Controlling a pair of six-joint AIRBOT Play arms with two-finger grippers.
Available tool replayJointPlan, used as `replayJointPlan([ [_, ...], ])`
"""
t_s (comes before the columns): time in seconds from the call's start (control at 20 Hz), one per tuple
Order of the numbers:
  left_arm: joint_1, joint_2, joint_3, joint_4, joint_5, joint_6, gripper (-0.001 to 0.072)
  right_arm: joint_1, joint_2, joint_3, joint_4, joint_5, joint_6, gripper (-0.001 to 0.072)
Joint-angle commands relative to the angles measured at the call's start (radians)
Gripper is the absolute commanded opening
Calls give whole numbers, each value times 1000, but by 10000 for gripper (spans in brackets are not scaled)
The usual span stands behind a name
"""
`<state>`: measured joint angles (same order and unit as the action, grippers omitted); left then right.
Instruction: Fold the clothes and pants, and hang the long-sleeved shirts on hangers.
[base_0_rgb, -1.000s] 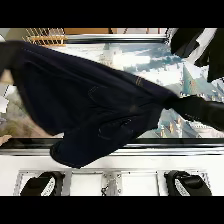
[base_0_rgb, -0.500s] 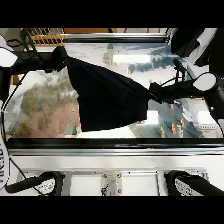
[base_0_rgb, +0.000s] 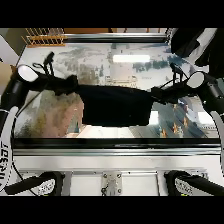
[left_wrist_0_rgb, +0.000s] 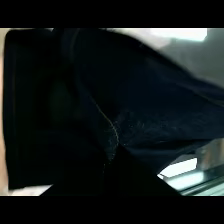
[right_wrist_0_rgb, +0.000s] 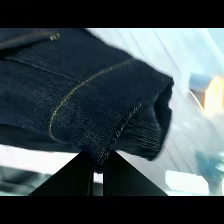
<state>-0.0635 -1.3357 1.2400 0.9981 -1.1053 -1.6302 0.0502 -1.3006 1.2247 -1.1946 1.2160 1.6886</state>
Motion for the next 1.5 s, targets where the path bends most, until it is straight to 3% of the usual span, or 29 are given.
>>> replayJointPlan([
  [0.0,-36,23,-225,23,72,10,23,13,-31,-66,-42,59,-43,15],
  [0.25,-52,-19,-362,23,147,18,23,78,-60,-180,-43,56,-43,15],
  [0.65,-32,-24,-381,21,156,18,24,106,-95,-203,-11,49,-44,28],
  [0.7,-32,-24,-380,21,156,18,30,105,-94,-203,21,48,-56,151],
  [0.75,-31,-23,-371,23,156,18,223,104,-92,-201,69,49,-104,425],
  [0.8,-28,-17,-351,24,150,23,423,100,-83,-196,132,52,-138,567],
  [0.9,-5,33,-297,23,136,29,453,63,-34,-188,234,77,-199,567],
  [1.0,23,105,-254,24,117,29,452,-14,38,-186,220,101,-224,568],
  [1.1,27,177,-244,24,110,29,451,-121,98,-188,174,101,-224,653],
  [1.15,19,208,-250,23,113,29,394,-177,109,-188,169,101,-232,653],
  [1.2,6,235,-261,23,123,29,279,-229,108,-195,175,101,-253,653],
  [1.25,-18,256,-275,24,138,29,118,-276,103,-214,184,93,-267,657],
  [1.3,-46,272,-288,23,153,28,23,-319,92,-246,203,70,-276,720],
  [1.45,-149,283,-308,24,203,27,24,-401,46,-398,280,-69,-329,720],
])
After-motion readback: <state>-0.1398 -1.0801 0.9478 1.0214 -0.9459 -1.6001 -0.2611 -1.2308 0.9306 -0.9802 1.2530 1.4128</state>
